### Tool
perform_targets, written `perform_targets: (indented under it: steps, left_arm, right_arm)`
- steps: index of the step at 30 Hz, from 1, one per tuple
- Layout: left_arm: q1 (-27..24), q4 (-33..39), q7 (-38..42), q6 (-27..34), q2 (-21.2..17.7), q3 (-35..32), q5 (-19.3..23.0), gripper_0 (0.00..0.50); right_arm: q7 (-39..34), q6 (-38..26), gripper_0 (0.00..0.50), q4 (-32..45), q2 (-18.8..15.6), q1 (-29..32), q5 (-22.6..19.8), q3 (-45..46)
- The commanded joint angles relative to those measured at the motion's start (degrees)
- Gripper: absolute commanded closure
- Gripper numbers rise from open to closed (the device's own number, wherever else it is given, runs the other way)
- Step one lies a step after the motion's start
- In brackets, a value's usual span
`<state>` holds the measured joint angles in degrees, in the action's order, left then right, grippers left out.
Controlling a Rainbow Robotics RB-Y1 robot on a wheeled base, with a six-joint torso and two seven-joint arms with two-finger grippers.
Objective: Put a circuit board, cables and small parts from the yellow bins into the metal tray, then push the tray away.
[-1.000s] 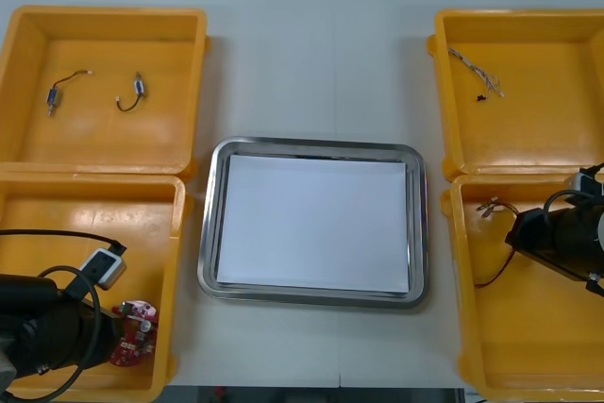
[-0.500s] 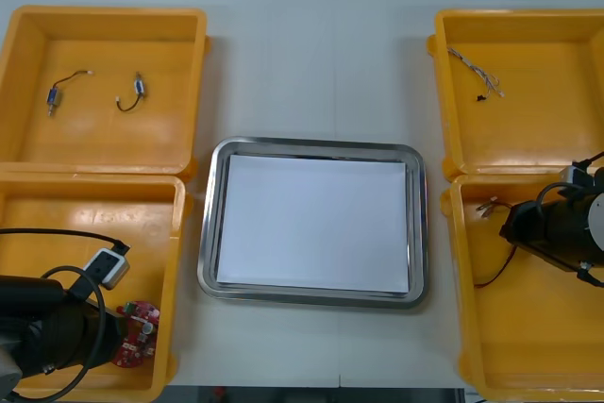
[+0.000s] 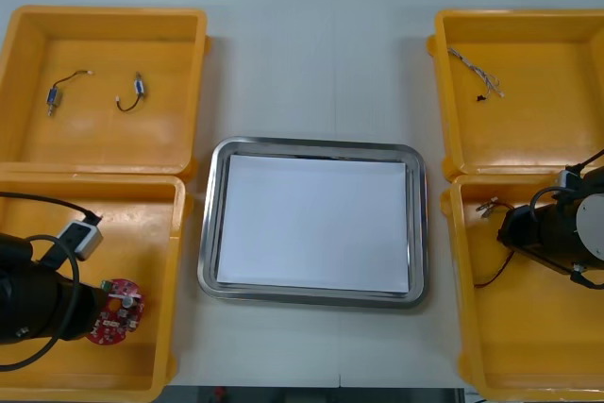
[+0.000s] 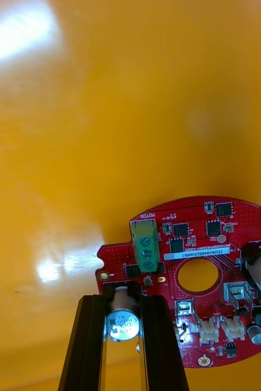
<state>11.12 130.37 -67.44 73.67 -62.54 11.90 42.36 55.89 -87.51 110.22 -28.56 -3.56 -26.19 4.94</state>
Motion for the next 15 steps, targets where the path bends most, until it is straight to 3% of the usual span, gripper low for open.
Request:
perform_targets:
  steps: [1, 3, 4, 5, 7, 9, 15]
  left_arm:
    - [-2.33, -0.90, 1.52, 2.35, -2.67, -3.55, 1.58, 0.500]
    - [-2.95, -2.84, 1.00, 2.09, -2.67, -4.16, 2.02, 0.500]
    - [-3.30, -3.80, 0.73, 1.82, -2.67, -4.25, 2.11, 0.500]
    - [-3.47, -4.42, 0.56, 1.65, -2.67, -4.34, 2.20, 0.500]
    - [-3.91, -6.71, -0.24, 0.68, -2.67, -4.60, 2.29, 0.500]
    - [-4.09, -8.20, -0.67, -0.11, -2.67, -4.60, 2.46, 0.500]
    - [-4.44, -12.33, -2.26, -2.66, -2.67, -4.78, 3.08, 0.500]
  right_arm:
    - [2.47, 0.49, 0.000, -1.06, -1.15, -0.57, 0.00, -1.24]
    - [2.47, 0.58, 0.009, -1.06, -1.15, -0.40, -0.18, -1.33]
    - [2.47, 0.58, 0.178, -0.97, -1.15, -0.31, -0.18, -1.33]
    - [2.73, 0.67, 0.299, -1.06, -1.15, -0.31, -0.18, -1.33]
    - [2.56, 0.76, 0.451, -1.06, -1.15, -0.13, -0.44, -1.33]
    - [2.38, 0.76, 0.500, -1.06, -1.15, -0.13, -0.53, -1.33]
    - [2.21, 1.02, 0.500, -1.06, -1.24, -0.13, -0.53, -1.24]
